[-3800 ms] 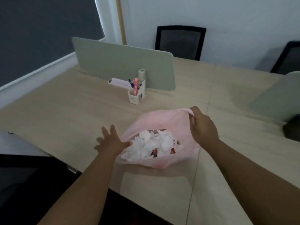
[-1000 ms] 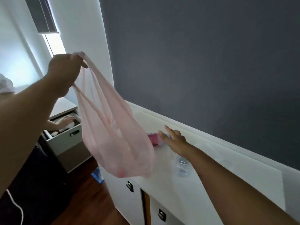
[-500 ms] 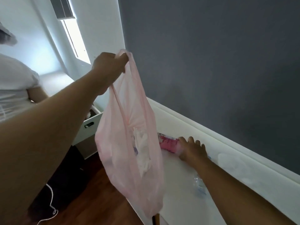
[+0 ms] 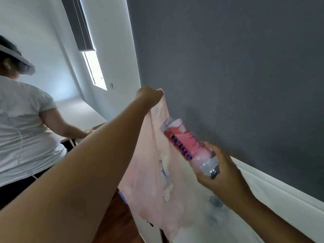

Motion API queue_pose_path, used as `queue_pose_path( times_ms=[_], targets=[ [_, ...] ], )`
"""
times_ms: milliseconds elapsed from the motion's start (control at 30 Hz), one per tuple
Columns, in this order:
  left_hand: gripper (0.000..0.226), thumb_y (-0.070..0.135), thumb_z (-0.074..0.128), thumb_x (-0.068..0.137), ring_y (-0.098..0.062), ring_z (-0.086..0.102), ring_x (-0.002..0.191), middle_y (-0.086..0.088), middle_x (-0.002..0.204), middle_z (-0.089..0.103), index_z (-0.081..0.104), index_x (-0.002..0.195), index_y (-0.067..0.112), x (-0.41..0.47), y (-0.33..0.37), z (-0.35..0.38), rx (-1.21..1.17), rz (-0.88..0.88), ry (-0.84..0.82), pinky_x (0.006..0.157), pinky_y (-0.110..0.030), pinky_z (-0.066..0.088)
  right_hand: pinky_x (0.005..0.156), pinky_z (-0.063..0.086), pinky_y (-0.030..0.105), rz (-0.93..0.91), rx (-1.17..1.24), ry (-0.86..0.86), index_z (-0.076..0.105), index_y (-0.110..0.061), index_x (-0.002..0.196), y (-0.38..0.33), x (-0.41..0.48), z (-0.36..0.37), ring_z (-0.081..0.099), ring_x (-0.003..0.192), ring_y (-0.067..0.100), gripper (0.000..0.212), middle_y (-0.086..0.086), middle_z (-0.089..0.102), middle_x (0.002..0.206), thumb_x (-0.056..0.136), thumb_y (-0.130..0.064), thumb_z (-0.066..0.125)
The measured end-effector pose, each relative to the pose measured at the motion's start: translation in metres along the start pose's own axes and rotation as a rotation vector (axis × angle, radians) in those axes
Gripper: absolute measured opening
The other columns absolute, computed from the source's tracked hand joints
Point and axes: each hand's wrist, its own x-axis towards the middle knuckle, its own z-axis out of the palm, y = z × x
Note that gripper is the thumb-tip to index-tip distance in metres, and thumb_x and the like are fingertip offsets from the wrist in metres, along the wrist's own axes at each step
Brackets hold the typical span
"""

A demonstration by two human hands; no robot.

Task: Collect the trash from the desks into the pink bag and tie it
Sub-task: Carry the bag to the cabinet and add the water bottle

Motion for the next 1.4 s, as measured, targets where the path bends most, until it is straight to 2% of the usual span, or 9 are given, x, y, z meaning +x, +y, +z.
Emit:
queue_pose_path(
  times_ms=[167, 333, 467, 733, 867, 1000, 1233, 1300, 1400],
  targets=[
    [0.041, 0.037, 0.050, 0.094, -0.018, 0.042, 0.054, -0.004, 0.074, 0.045, 0.056, 0.116, 0.003, -0.005, 0.006, -0.003, 0.014, -0.056, -0.111, 0.048, -0.023, 0.035, 0.076, 0.051, 0.029, 0.066, -0.308, -0.264, 0.027, -0.051, 0.135, -0.014, -0.016, 0.034, 0.063, 0.091, 0.010, 0.066, -0.015, 0.045, 0.121, 0.077, -0.071, 0.053],
    [0.048, 0.044, 0.055, 0.091, -0.021, 0.054, 0.068, -0.008, 0.098, 0.057, 0.056, 0.118, 0.004, -0.001, -0.004, -0.004, 0.057, 0.027, -0.217, 0.058, -0.026, 0.044, 0.071, 0.043, 0.022, 0.190, -0.354, -0.237, 0.025, -0.037, 0.143, -0.023, 0.029, 0.084, 0.057, 0.095, 0.019, 0.073, 0.003, 0.038, 0.126, 0.082, -0.065, 0.057],
    [0.045, 0.044, 0.058, 0.088, -0.027, 0.061, 0.073, -0.012, 0.097, 0.061, 0.059, 0.110, 0.004, 0.009, -0.020, -0.008, 0.088, 0.022, -0.246, 0.070, -0.036, 0.058, 0.100, 0.047, 0.034, 0.284, -0.071, -0.234, 0.025, -0.030, 0.148, -0.025, 0.075, 0.115, 0.049, 0.124, 0.028, 0.078, 0.006, 0.032, 0.142, 0.084, -0.040, 0.069],
    [0.038, 0.044, 0.054, 0.085, -0.022, 0.041, 0.054, -0.006, 0.069, 0.043, 0.049, 0.077, 0.008, 0.029, -0.046, 0.032, 0.111, 0.125, -0.291, 0.051, -0.023, 0.036, 0.089, 0.052, 0.036, 0.341, -0.250, 0.300, 0.057, -0.025, 0.121, 0.035, 0.040, 0.097, 0.055, 0.112, 0.023, 0.032, 0.002, 0.055, 0.126, 0.092, -0.037, 0.057],
    [0.044, 0.045, 0.044, 0.094, -0.020, 0.043, 0.056, -0.003, 0.064, 0.045, 0.048, 0.069, 0.009, 0.026, -0.042, 0.069, 0.227, 0.292, -0.277, 0.050, -0.028, 0.032, 0.094, 0.043, 0.040, 0.645, -0.678, 0.074, 0.040, -0.033, 0.137, 0.079, -0.013, 0.084, 0.041, 0.120, 0.029, 0.057, 0.007, 0.040, 0.137, 0.085, -0.050, 0.055],
    [0.046, 0.045, 0.040, 0.097, -0.021, 0.048, 0.065, -0.003, 0.069, 0.049, 0.054, 0.079, 0.006, 0.024, -0.037, 0.096, 0.217, 0.317, -0.268, 0.066, -0.030, 0.037, 0.088, 0.045, 0.036, 0.762, -0.546, 0.015, 0.022, -0.037, 0.147, 0.093, -0.037, 0.090, 0.047, 0.113, 0.029, 0.074, 0.008, 0.037, 0.130, 0.083, -0.050, 0.057],
    [0.055, 0.050, 0.033, 0.098, -0.033, 0.059, 0.092, -0.012, 0.092, 0.059, 0.062, 0.095, 0.003, 0.044, -0.039, 0.081, 0.193, 0.306, -0.223, 0.077, -0.034, 0.045, 0.086, 0.055, 0.031, 0.314, -0.101, 0.257, 0.032, -0.039, 0.136, 0.051, -0.010, 0.080, 0.055, 0.107, 0.013, 0.072, -0.008, 0.042, 0.130, 0.077, -0.038, 0.075],
    [0.057, 0.051, 0.036, 0.097, -0.033, 0.061, 0.094, -0.013, 0.095, 0.062, 0.065, 0.100, 0.002, 0.050, -0.043, 0.072, 0.170, 0.285, -0.214, 0.081, -0.036, 0.049, 0.086, 0.055, 0.023, 0.208, 0.117, 0.113, 0.034, -0.044, 0.128, 0.021, -0.007, 0.085, 0.054, 0.107, 0.005, 0.069, -0.018, 0.043, 0.128, 0.075, -0.034, 0.078],
    [0.055, 0.054, 0.039, 0.095, -0.024, 0.058, 0.075, -0.005, 0.080, 0.058, 0.062, 0.093, 0.005, 0.055, -0.050, 0.060, 0.166, 0.242, -0.223, 0.062, -0.029, 0.044, 0.089, 0.054, 0.028, 0.093, 0.083, -0.111, 0.035, -0.046, 0.127, -0.007, 0.001, 0.112, 0.054, 0.110, 0.004, 0.062, -0.021, 0.044, 0.129, 0.078, -0.038, 0.072]
  ],
)
